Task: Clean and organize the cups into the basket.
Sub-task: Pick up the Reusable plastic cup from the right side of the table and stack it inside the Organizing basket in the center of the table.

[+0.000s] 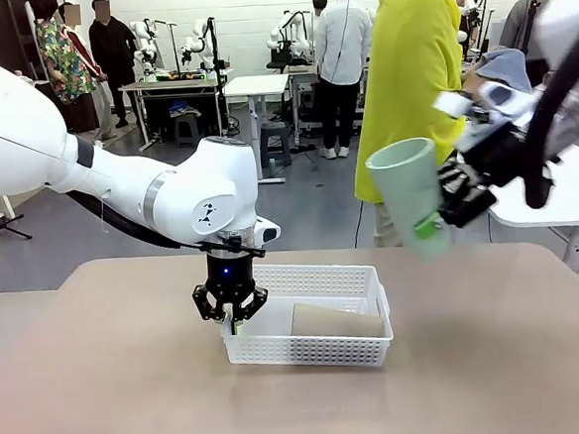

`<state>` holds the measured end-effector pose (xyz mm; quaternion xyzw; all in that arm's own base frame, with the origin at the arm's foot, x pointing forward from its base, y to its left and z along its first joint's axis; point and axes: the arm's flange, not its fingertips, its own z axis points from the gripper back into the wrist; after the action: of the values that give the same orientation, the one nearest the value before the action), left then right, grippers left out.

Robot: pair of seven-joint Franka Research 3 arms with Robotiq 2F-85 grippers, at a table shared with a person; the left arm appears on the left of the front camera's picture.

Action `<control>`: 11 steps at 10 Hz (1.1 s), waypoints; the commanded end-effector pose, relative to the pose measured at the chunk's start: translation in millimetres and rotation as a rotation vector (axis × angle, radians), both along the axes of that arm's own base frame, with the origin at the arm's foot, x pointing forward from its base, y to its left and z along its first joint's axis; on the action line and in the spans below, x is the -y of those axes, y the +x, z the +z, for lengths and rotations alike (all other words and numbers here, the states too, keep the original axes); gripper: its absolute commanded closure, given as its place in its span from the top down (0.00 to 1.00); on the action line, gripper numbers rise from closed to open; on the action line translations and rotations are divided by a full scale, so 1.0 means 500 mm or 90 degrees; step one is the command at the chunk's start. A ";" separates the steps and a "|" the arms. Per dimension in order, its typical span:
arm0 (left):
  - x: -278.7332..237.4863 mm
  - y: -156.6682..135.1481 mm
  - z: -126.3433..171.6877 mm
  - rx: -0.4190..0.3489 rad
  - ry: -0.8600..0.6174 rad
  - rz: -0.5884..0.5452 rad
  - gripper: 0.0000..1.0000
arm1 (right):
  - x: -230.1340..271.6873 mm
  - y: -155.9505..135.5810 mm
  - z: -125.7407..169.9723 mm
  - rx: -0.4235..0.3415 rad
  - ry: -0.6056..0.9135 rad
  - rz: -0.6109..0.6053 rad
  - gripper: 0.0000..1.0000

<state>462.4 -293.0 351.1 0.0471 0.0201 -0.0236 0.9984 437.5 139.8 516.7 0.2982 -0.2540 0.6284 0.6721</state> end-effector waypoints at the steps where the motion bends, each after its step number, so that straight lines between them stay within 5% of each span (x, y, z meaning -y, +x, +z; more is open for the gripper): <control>1: -0.002 0.002 0.000 0.005 0.004 -0.009 0.03 | -0.040 0.084 -0.002 -0.067 -0.086 0.021 0.81; 7: -0.002 0.002 0.000 0.005 0.004 -0.009 0.03 | -0.219 0.157 -0.129 -0.067 -0.298 0.037 0.81; 11: -0.002 0.002 0.000 0.005 0.004 -0.009 0.03 | -0.257 0.176 -0.194 -0.072 -0.283 0.069 0.81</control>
<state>462.6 -292.9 351.1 0.0471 0.0202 -0.0234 0.9984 518.4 266.9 413.7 0.1806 -0.0432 0.6857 0.7038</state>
